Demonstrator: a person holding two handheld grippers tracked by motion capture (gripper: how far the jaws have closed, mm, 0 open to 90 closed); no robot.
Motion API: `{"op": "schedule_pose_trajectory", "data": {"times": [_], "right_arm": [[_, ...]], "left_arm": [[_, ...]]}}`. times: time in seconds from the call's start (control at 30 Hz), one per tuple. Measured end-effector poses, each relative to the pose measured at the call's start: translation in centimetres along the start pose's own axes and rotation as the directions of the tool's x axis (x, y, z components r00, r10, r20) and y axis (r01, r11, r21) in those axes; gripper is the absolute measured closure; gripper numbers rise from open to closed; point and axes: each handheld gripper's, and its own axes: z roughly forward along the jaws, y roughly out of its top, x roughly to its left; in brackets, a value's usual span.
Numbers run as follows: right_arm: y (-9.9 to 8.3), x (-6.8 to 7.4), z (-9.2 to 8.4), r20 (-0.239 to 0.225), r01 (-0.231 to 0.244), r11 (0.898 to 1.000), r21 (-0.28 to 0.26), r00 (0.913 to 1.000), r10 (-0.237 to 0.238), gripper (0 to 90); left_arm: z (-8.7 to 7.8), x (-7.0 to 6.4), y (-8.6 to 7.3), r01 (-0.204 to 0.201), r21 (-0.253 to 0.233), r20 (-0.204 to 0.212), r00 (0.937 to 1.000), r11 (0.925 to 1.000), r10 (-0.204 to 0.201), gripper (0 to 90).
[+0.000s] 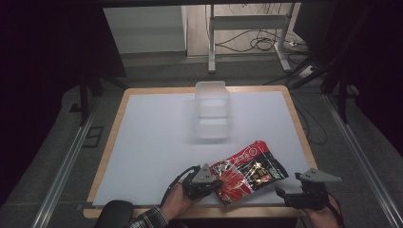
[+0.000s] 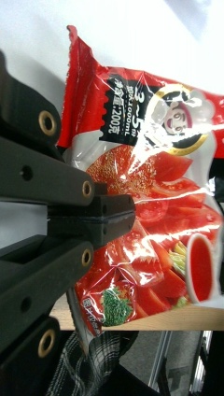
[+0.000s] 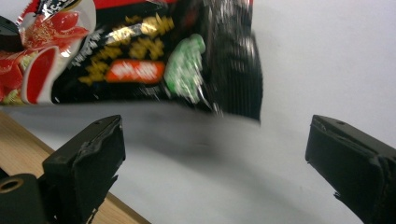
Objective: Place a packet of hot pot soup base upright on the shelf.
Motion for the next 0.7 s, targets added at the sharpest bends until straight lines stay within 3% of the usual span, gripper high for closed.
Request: {"op": "schedule_pose_trajectory", "data": {"times": [0.33, 0.47, 0.7], "right_arm": [[0.8, 1.5, -0.3, -0.036, 0.038, 0.999, -0.034, 0.9986, -0.039, 3.8], [1.2, 1.8, -0.3, -0.087, 0.031, 0.998, -0.047, 0.9956, -0.035, 3.9], [2.2, 2.7, -0.3, -0.132, 0.041, 0.997, -0.072, 0.9899, -0.050, 3.9]], "left_arm": [[-0.2, 0.2, -0.4, 0.003, 0.018, 0.013, 0.9999, 0.9998, -0.004, 90.0], [-0.2, 0.2, -0.6, 0.017, 0.020, 0.020, 0.9997, 0.9997, -0.017, 90.0], [-0.2, 0.3, -0.8, 0.024, 0.025, 0.029, 0.9993, 0.9994, -0.024, 90.0]]}}
